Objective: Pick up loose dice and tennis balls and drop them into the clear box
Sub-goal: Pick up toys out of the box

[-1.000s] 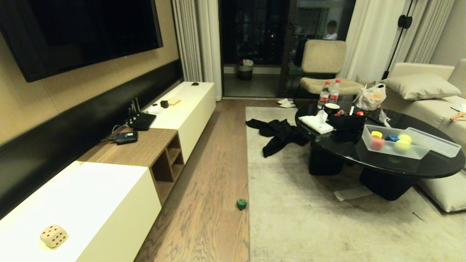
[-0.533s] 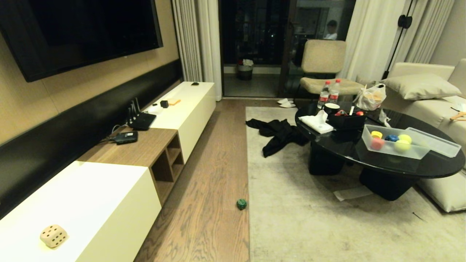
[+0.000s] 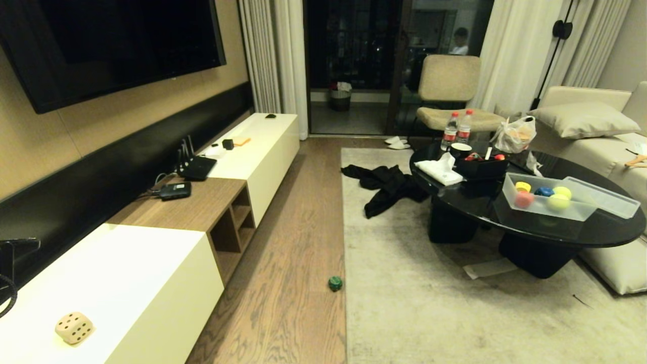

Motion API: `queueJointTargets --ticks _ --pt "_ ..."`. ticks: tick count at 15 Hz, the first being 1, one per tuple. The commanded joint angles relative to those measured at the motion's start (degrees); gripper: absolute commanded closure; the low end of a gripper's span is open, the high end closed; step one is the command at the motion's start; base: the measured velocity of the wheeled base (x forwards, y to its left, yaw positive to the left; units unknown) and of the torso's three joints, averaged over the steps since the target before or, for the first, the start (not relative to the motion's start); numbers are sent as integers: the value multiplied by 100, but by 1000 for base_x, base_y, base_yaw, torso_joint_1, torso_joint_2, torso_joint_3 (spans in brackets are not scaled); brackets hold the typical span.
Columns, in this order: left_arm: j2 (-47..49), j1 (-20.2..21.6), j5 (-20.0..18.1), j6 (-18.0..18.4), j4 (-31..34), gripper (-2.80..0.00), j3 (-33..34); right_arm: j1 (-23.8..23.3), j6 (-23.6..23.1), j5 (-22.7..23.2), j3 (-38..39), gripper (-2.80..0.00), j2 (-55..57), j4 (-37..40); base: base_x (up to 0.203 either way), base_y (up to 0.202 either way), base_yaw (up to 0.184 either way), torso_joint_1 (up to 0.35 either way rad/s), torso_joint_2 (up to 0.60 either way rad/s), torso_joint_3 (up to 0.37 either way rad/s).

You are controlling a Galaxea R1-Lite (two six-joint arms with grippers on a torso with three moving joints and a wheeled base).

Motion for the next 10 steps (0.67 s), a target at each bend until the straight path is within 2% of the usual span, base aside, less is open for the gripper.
queueJointTargets --ticks 1,6,10 --pt "663 376 -199 292 -12 0 -16 -2 -3 -1 0 0 5 2 0 0 0 0 0 0" --pt "1153 465 -268 650 36 0 26 -2 -3 -1 0 0 5 2 0 0 0 0 0 0" --pt "1928 838 -256 1097 0 0 -38 -2 -3 -1 -7 0 5 2 0 0 0 0 0 0"
